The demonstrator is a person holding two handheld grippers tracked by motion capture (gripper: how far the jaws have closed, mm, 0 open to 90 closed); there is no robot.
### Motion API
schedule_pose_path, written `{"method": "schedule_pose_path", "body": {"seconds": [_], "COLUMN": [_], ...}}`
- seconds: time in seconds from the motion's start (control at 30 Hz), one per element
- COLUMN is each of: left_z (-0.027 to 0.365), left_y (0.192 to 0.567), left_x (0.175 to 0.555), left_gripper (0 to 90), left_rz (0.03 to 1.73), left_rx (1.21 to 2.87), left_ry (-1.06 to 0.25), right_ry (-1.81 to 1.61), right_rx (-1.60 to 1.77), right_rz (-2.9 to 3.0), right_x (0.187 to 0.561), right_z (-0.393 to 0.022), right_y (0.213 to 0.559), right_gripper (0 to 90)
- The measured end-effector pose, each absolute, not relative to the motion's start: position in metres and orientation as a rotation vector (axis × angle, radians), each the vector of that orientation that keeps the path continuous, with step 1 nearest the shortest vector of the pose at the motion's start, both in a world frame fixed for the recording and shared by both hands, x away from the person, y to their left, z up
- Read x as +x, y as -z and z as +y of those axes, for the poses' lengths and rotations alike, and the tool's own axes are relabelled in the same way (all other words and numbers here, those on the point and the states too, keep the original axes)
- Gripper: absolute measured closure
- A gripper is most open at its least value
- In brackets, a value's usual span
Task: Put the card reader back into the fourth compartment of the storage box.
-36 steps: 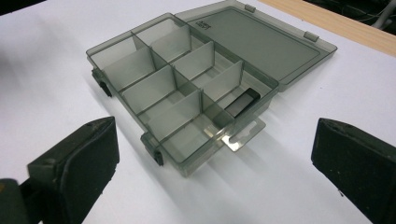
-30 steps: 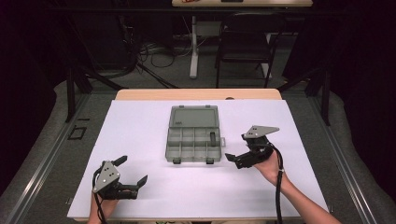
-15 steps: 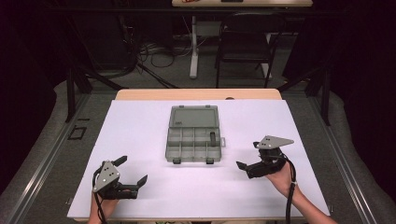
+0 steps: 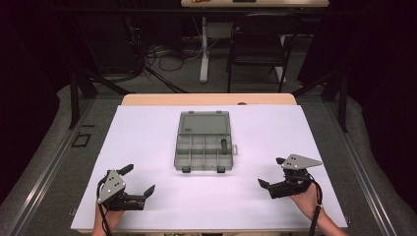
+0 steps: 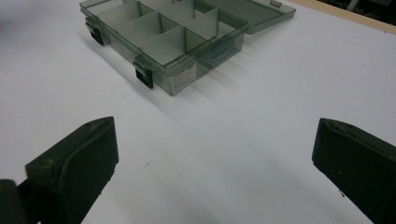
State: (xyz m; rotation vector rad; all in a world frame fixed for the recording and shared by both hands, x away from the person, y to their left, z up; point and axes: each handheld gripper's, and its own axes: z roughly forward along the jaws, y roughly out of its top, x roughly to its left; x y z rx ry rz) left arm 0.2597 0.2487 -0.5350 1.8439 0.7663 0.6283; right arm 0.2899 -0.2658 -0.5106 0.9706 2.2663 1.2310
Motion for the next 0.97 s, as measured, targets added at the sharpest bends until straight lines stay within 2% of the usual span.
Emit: {"method": "schedule_pose_path", "body": {"seconds": [0.47, 0.97], "left_z": [0.249, 0.249], "left_y": [0.536, 0.536], "left_x": [0.261, 0.262], "left_gripper": [0.0, 0.0], "left_rz": [0.768, 0.775], "left_rx": [1.848, 1.850], "left_ry": [-0.631, -0.629], "right_ry": [-1.243, -1.231], "right_rx": [0.966, 0.947], "right_rz": [2.186, 2.191], "right_x": [0.269, 0.260], "right_z": [-0.286, -0.287], "right_y": [0.521, 0.527], "right_gripper": [2.0, 0.0]}}
